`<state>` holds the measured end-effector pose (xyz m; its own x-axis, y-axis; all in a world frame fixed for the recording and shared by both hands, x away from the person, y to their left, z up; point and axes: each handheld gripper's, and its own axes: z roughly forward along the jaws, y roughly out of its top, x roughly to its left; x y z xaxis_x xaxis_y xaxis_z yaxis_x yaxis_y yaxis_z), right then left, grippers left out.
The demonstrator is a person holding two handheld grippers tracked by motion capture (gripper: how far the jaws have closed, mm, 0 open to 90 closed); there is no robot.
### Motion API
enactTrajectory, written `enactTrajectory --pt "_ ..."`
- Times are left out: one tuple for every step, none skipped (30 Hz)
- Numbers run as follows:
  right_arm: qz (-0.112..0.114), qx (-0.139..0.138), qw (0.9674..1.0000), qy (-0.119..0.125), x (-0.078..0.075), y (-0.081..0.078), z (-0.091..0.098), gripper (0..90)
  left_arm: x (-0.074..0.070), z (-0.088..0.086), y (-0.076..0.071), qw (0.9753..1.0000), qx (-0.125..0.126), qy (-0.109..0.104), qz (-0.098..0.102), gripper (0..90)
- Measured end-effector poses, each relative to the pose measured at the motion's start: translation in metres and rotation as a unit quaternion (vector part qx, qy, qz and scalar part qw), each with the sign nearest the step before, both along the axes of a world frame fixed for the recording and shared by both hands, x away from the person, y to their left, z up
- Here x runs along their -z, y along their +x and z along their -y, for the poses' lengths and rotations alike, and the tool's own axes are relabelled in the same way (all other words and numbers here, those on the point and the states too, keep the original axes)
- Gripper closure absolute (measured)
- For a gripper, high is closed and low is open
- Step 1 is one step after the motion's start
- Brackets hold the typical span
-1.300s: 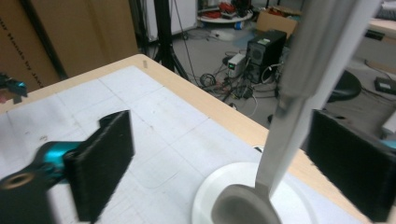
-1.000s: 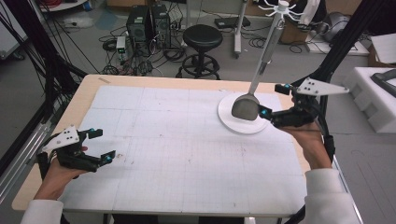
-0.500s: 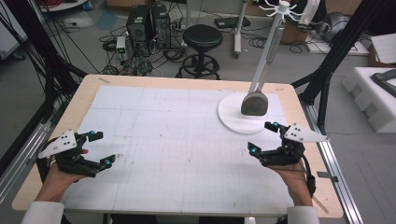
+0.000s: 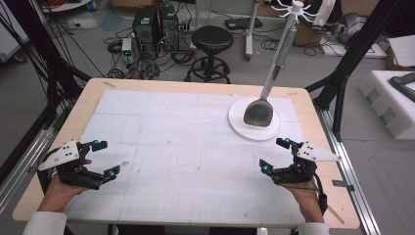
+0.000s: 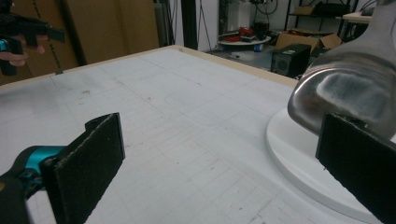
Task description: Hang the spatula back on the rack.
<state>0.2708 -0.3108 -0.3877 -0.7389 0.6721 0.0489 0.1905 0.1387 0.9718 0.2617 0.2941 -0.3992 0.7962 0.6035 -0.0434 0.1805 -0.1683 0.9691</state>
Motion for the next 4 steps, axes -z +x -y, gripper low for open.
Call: enactTrajectory --pt "0.000 0.000 1.0000 0.001 -0.0001 -0.0002 0.0001 0.2 -0.0001 -0.0005 -0.0001 1.0000 0.001 -0.001 0.001 1.7" --pt "0.001 -0.001 1.0000 0.003 -0.0003 -0.0001 0.0004 0.2 -0.0003 -0.0010 -0.0003 1.0000 -0.001 -0.002 0.002 1.7" --pt "0.003 -0.001 1.0000 0.002 -0.0005 -0.0003 0.0005 0.2 -0.0005 -0.0015 -0.0003 1.0000 0.000 -0.004 0.002 1.7" --pt "0.002 0.001 1.0000 0.002 -0.0007 -0.0010 0.0006 0.2 -0.0005 -0.0018 -0.0003 1.0000 0.000 -0.005 0.003 1.7"
